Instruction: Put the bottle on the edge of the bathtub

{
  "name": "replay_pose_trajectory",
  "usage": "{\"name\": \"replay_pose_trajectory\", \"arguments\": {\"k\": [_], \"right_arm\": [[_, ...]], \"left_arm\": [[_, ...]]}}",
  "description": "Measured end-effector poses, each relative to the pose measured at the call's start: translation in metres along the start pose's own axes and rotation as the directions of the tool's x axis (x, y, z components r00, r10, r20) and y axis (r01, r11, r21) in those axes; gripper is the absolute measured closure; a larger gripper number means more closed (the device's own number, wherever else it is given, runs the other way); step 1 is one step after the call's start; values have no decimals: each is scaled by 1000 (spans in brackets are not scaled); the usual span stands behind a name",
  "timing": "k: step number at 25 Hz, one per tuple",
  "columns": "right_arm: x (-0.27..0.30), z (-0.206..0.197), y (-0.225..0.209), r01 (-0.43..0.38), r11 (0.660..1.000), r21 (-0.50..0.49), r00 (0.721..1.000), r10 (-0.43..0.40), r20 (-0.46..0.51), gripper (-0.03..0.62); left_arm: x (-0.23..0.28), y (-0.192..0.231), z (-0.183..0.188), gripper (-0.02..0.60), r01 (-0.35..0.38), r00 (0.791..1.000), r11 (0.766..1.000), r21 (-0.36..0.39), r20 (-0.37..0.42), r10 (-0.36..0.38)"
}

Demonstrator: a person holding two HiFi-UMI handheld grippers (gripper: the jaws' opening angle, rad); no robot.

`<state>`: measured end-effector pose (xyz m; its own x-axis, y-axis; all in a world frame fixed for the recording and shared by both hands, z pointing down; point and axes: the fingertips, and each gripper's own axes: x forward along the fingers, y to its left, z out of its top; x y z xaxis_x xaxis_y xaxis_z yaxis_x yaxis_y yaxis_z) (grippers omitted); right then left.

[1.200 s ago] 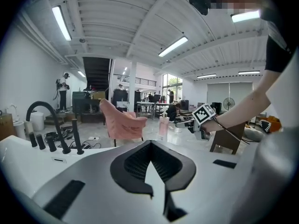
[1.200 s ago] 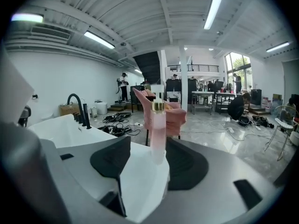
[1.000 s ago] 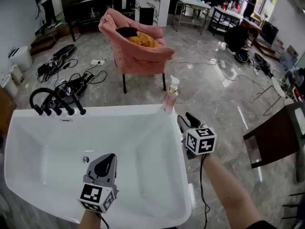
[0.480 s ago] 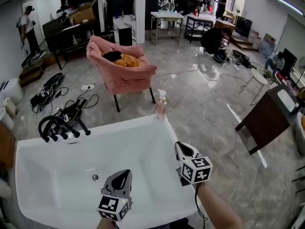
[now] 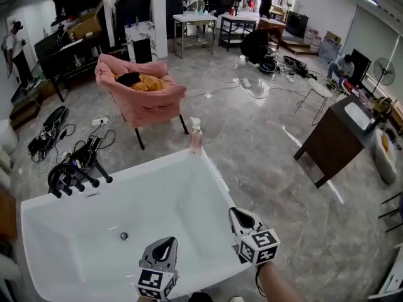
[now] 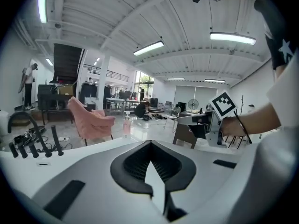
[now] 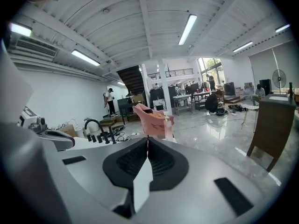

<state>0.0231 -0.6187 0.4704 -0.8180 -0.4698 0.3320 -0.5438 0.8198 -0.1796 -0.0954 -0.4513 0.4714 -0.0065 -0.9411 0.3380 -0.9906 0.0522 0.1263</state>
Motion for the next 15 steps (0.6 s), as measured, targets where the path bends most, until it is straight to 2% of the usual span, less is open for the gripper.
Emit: {"name": "replay_pose_trajectory", "arguments": {"k": [5,8,15], "right_arm": [[-45,0,5,-76,997,-30,997,76,-2,576],[-81,-1,8,-106,994,-35,994,105,-17,576],[-172,-4,6,-155,987,-37,988,156,17,577]], "left_arm": [[-15,-48,11,568,-62,998,998,-32,31,63],[-22,-87,16,568,-63,997,997,-47,51,66],[-54,-171,37,568,-66,993,998,-4,101,66]]}}
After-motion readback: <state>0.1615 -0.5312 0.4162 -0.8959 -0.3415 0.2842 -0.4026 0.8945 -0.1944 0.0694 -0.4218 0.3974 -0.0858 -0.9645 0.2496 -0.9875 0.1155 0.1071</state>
